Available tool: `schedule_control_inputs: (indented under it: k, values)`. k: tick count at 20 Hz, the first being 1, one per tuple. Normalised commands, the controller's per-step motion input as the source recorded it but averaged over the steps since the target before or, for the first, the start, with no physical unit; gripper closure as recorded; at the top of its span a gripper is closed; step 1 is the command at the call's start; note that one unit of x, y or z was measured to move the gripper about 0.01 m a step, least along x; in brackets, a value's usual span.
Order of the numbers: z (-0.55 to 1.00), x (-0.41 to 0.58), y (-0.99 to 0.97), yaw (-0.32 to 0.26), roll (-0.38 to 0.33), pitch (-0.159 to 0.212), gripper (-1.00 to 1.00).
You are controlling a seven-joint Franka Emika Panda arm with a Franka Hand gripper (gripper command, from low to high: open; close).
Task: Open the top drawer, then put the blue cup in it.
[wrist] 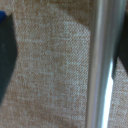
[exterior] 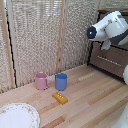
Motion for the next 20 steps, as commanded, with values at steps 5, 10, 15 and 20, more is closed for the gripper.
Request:
schedule_control_inputs:
  k: [5,10,15,20]
  values:
    - [-0.03,0.024,0.00,0.041,0.019,0.005,1.00]
    - [-0.16,0.437,0.58,0.141,-0.012,0.012,1.00]
    - [-0.21,0.421,0.81,0.085,0.000,-0.003,1.00]
    - [-0.27,0.387,0.86,0.068,0.000,-0.021,1.00]
